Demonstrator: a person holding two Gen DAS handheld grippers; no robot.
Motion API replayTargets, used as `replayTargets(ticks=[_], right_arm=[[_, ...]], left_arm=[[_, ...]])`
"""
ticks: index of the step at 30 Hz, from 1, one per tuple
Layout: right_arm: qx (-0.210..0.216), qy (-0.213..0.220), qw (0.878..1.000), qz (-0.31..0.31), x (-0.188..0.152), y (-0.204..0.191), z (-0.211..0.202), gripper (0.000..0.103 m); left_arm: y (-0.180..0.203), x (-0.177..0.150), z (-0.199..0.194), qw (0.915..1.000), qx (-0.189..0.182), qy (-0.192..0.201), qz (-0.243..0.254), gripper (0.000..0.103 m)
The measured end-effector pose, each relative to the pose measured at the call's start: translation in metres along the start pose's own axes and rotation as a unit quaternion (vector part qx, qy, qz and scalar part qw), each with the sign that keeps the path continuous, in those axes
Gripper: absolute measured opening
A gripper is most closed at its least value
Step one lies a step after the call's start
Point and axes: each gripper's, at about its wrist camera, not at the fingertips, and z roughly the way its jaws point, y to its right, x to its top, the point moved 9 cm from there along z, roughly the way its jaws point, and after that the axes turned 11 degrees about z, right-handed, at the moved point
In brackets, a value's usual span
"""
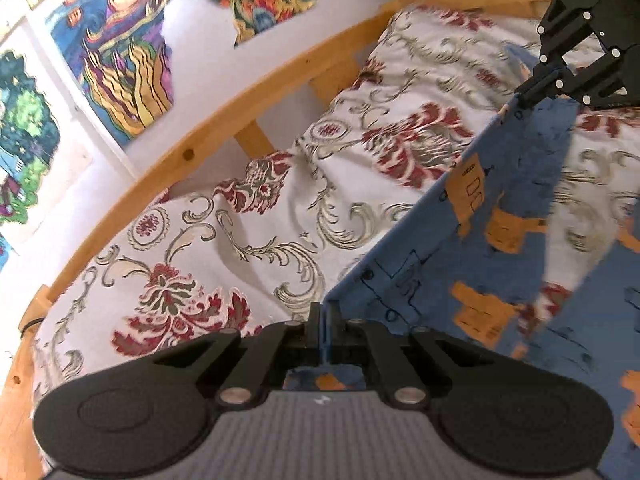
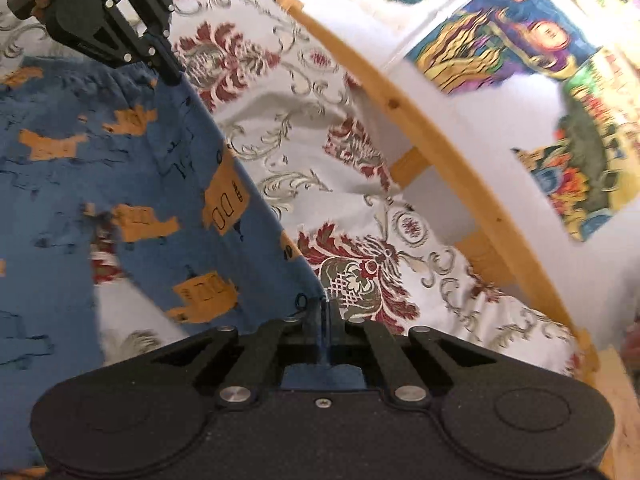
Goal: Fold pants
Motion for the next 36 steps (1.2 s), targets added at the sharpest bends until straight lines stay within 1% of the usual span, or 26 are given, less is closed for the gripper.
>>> replayTargets(ticks=[4,7,10,14,17,20,22,27,36], right_arm=[[-0.026,0.013,1.000,0.007,-0.009,-0.033,-0.048,0.000],[-0.046,0.023,0.999,0.003,-0.021,-0.061,-0.080,0.000],[-0.060,0.021,0.998,0.008,-0.037,-0.091,-0.106,0.000],[-0.081,0.021,0.996,0.021,-0.053,-0.124,-0.131,0.000],[-0.091,0.016,0.995,0.040,-0.062,-0.141,-0.141,0.000],[-0.094,0.012,0.995,0.037,-0.070,-0.157,-0.150,0.000],[-0.093,0.008,0.995,0.043,-0.075,-0.163,-0.154,0.000],[-0.090,0.005,0.994,0.053,-0.081,-0.174,-0.162,0.000],[-0.074,-0.016,0.995,0.070,-0.094,-0.190,-0.160,0.000]], left_arm=[[0.022,-0.008,-0.041,0.9999,-0.002,0.015,-0.005,0.000],[0.044,-0.021,-0.071,0.9996,-0.010,0.026,-0.003,0.000],[0.066,-0.035,-0.092,0.9994,-0.017,0.031,0.008,0.000],[0.099,-0.058,-0.110,0.9994,-0.022,0.022,0.018,0.000],[0.119,-0.072,-0.117,0.9992,-0.032,0.015,0.021,0.000],[0.135,-0.084,-0.122,0.9988,-0.036,0.007,0.033,0.000],[0.141,-0.091,-0.123,0.9986,-0.044,0.003,0.030,0.000],[0.147,-0.102,-0.127,0.9977,-0.061,-0.003,0.029,0.000],[0.162,-0.111,-0.122,0.9951,-0.073,-0.024,0.063,0.001]])
